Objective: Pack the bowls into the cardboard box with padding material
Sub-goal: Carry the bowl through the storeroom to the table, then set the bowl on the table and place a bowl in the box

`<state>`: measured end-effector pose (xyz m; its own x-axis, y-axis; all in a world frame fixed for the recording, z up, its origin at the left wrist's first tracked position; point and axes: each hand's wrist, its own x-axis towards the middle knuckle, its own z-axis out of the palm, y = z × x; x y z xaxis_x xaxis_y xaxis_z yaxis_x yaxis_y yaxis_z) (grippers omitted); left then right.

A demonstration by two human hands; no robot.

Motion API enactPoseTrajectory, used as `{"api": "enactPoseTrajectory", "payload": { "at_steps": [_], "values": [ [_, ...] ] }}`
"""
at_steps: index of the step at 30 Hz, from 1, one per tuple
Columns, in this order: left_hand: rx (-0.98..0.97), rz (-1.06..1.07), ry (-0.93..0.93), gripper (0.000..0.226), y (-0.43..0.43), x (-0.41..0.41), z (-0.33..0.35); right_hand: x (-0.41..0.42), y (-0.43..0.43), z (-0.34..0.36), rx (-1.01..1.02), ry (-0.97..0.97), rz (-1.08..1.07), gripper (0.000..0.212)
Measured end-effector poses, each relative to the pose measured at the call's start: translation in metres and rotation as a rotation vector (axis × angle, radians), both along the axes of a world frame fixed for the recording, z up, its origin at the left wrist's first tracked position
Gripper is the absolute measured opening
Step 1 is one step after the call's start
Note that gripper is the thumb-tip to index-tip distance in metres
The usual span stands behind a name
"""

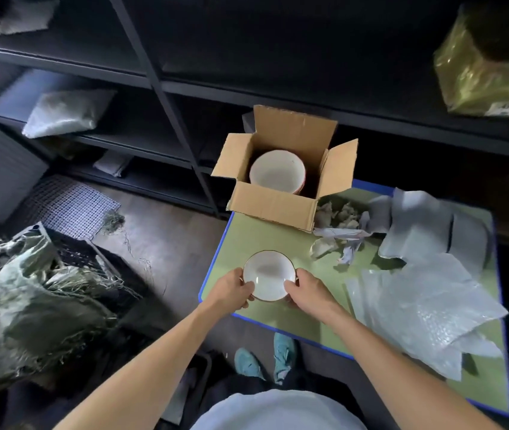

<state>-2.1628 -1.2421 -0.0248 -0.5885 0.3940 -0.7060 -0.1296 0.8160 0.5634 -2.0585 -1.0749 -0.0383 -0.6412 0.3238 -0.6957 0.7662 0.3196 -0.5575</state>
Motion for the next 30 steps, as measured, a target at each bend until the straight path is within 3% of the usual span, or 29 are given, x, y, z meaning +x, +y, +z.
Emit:
{"api": "enactPoseTrajectory", "payload": {
  "at_steps": [10, 21, 30],
  "values": [
    [-0.012, -0.043, 0.012, 0.025, -0.004, -0.014, -0.012, -0.011, -0.005, -0.002, -0.003, -0.040, 0.025, 0.022],
    [0.055, -0.217, -0.057, 0.029, -0.007, -0.051, -0.019, -0.010, -0.033, 0.000, 0.023, -0.039, -0.222, 0.027],
    [-0.039, -0.391, 0.087, 0.040, -0.007, -0.067, -0.018, -0.002, -0.050, 0.003, 0.099, -0.002, -0.349, 0.043]
  ]
}}
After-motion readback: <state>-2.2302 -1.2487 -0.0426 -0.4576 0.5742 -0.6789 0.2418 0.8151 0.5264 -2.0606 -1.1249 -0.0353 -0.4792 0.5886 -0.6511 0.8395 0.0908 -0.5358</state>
